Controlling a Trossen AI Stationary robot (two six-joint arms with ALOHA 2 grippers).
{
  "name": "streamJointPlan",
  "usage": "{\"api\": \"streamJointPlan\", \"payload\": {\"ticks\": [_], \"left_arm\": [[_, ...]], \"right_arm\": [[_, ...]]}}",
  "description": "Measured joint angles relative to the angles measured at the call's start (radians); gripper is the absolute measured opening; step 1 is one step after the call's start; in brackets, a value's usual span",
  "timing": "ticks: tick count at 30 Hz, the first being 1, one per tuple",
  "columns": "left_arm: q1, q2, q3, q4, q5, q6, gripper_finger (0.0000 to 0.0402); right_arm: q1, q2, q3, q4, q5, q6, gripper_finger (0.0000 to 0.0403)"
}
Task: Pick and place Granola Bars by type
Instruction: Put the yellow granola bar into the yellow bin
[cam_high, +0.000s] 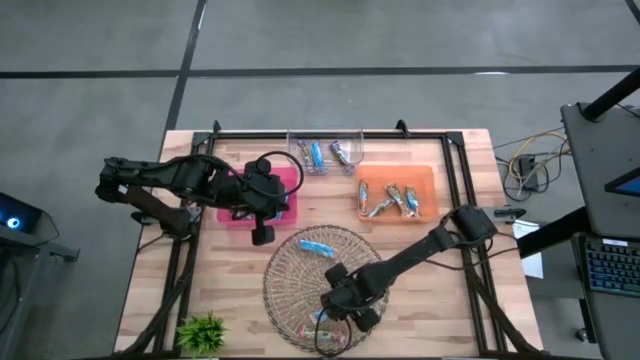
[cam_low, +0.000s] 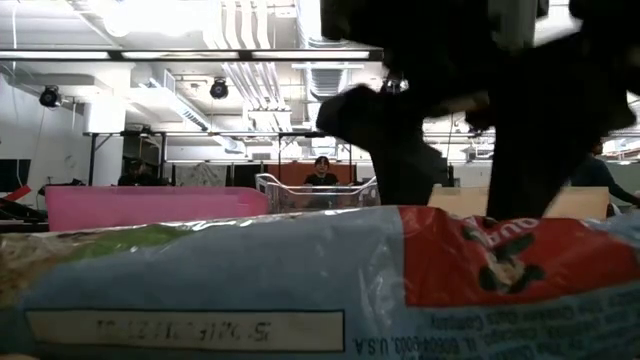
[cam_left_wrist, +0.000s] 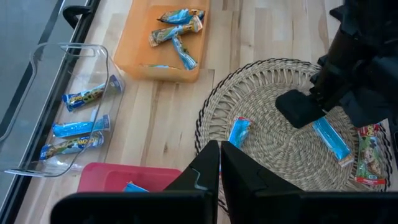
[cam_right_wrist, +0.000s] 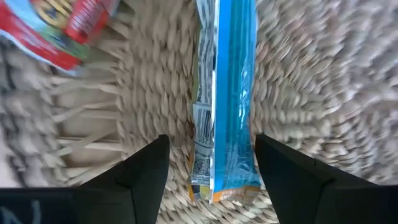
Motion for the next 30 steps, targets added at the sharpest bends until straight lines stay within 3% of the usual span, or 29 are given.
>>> {"api": "streamJointPlan", "payload": {"ticks": [16,30], "left_arm": [[0.0,0.0,0.0,0.007,0.0,-0.002,0.0],[0.0,0.0,0.0,0.006,0.0,-0.003,0.0]], "right_arm": [[0.0,0.015,0.0,-0.001,0.0,0.034,0.022],[0.0,0.015,0.0,-0.019,0.001,0.035,0.0109]]}}
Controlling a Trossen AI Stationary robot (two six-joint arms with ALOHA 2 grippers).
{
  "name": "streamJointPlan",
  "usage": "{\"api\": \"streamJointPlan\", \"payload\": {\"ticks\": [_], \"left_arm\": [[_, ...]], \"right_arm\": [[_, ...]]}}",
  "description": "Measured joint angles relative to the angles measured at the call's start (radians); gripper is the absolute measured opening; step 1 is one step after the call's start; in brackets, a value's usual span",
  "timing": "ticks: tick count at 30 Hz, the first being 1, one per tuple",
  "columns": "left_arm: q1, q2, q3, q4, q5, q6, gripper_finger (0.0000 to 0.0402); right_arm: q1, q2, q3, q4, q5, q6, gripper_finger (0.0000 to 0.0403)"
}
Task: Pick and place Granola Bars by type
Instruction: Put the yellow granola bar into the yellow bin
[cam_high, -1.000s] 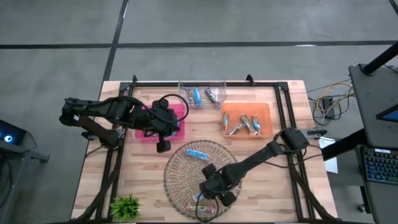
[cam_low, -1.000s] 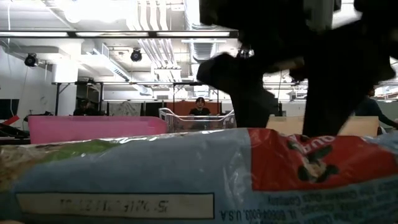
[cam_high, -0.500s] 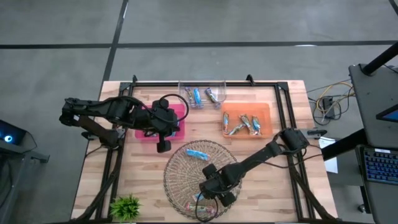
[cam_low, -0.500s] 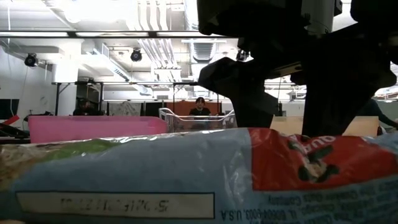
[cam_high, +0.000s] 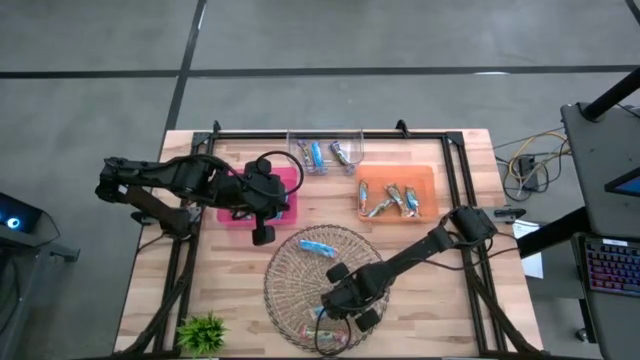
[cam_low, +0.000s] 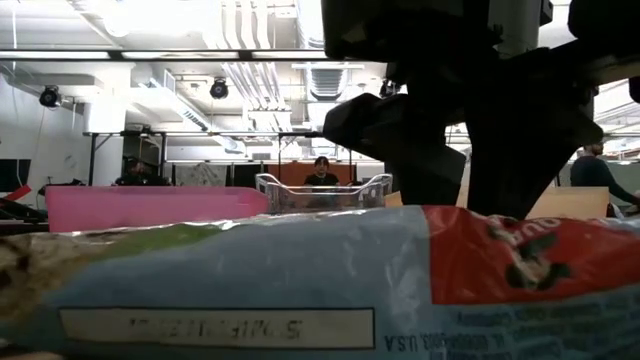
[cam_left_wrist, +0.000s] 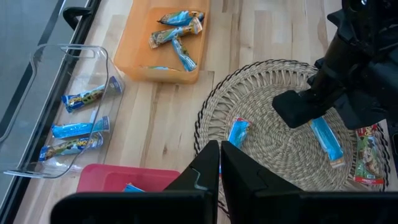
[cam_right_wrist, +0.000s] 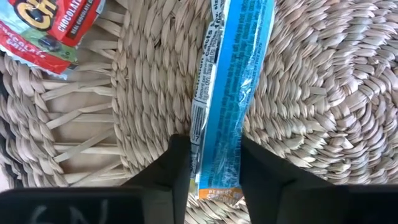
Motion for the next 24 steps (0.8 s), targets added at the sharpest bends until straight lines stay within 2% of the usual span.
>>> {"api": "streamJointPlan", "payload": {"ticks": [5,13,24], "left_arm": [[0.0,0.0,0.0,0.0,0.0,0.0,0.0],[0.0,0.0,0.0,-0.001,0.0,0.0,0.0],[0.0,0.0,0.0,0.0,0.0,-0.001,0.0]], "right_arm": [[0.0,0.0,0.0,0.0,0.0,0.0,0.009],[0.0,-0.008,0.0,-0.012,-0.002,0.0,0.0085],[0.0,-0.102,0.0,-0.062,-0.001,0.03,0.0071]]}}
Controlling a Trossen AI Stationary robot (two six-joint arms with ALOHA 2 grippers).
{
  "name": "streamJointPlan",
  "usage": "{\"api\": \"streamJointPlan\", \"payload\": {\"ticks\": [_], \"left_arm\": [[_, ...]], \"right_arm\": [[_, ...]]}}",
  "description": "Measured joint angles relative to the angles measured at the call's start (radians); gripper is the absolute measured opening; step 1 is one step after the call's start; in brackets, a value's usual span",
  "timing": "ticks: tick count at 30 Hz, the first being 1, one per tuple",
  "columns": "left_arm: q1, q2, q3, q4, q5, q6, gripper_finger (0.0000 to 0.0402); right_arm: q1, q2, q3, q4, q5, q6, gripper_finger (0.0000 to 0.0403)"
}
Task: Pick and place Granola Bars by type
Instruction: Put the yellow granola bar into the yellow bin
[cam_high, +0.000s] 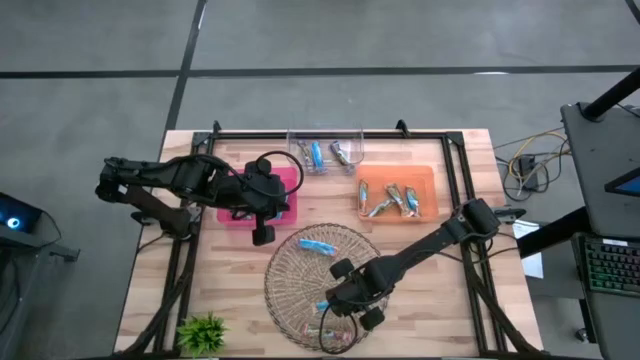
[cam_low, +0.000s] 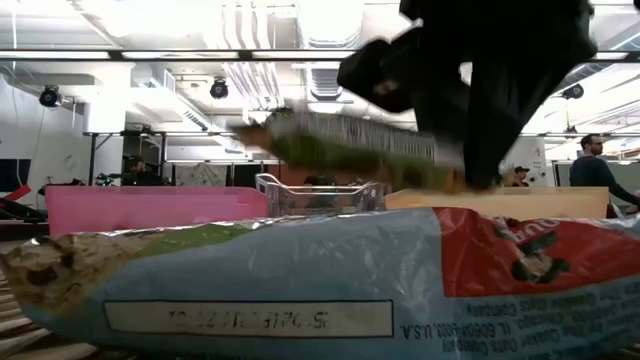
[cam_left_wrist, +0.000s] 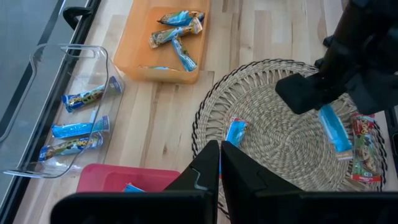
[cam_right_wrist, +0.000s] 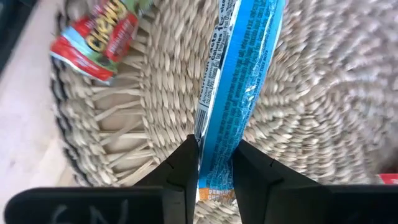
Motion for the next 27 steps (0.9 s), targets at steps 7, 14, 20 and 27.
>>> {"api": "streamJointPlan", "payload": {"ticks": [7,14,20,27], "left_arm": [[0.0,0.0,0.0,0.005,0.0,-0.005,0.0],[0.0,0.0,0.0,0.007,0.0,-0.005,0.0],[0.0,0.0,0.0,0.013,0.0,-0.005,0.0],[0.0,0.0,0.0,0.014,0.0,-0.004,0.0]], "right_arm": [[-0.004,-0.037,0.0,-0.001,0.002,0.027,0.007],[-0.041,-0.068,0.0,-0.013,0.002,0.145,0.007],[-0.113,-0.127,0.0,-0.07,0.002,0.172,0.007],[-0.23,-0.232,0.0,-0.125,0.002,0.139,0.0068]]}}
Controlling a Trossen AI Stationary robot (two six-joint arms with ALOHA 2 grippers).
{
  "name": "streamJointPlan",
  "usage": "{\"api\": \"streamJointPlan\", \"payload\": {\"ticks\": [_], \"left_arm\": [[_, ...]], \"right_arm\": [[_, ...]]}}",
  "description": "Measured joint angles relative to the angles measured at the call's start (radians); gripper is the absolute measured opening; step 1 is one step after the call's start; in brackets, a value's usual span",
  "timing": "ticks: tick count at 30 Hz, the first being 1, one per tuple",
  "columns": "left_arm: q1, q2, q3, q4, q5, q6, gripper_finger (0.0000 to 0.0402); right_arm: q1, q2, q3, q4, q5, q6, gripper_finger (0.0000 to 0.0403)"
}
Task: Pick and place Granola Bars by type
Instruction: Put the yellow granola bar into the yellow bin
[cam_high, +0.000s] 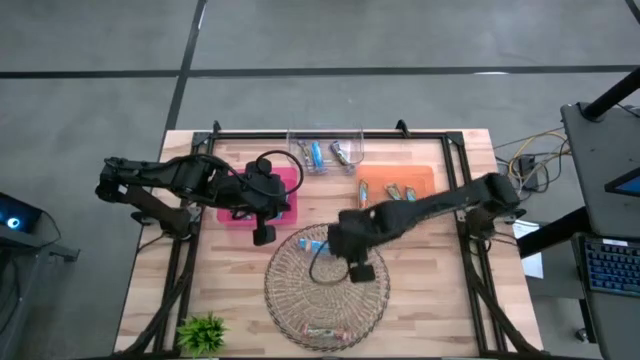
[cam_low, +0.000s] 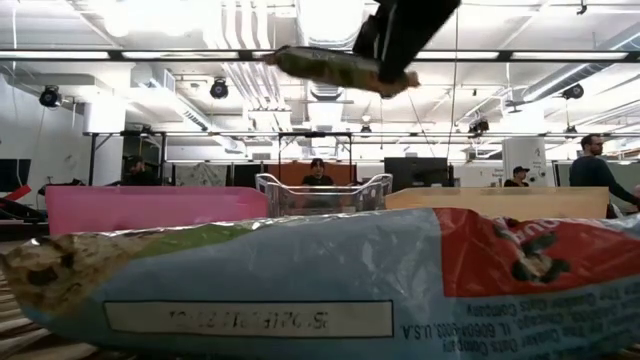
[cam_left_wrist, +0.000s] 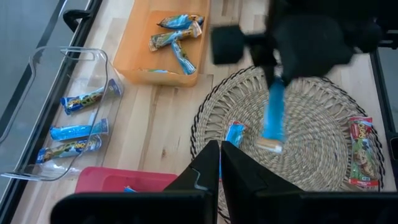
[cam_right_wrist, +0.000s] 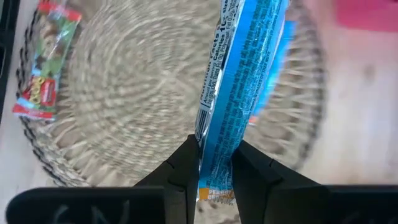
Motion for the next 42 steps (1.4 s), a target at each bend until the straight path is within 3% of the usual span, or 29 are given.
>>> {"api": "streamJointPlan", "payload": {"ticks": [16,30,36,42], "left_arm": [[0.0,0.0,0.0,0.0,0.0,0.002,0.0],[0.0,0.0,0.0,-0.001,0.0,0.012,0.0],[0.0,0.0,0.0,0.0,0.0,0.012,0.0],[0.0,0.0,0.0,0.0,0.0,0.013,0.0]], "right_arm": [[-0.272,-0.182,-0.021,-0.152,0.001,0.062,0.0068],[-0.378,-0.219,-0.238,-0.18,0.004,0.197,0.0068],[-0.427,-0.26,-0.332,-0.171,0.032,0.33,0.0068],[-0.482,-0.303,-0.426,-0.107,0.053,0.571,0.0068]]}}
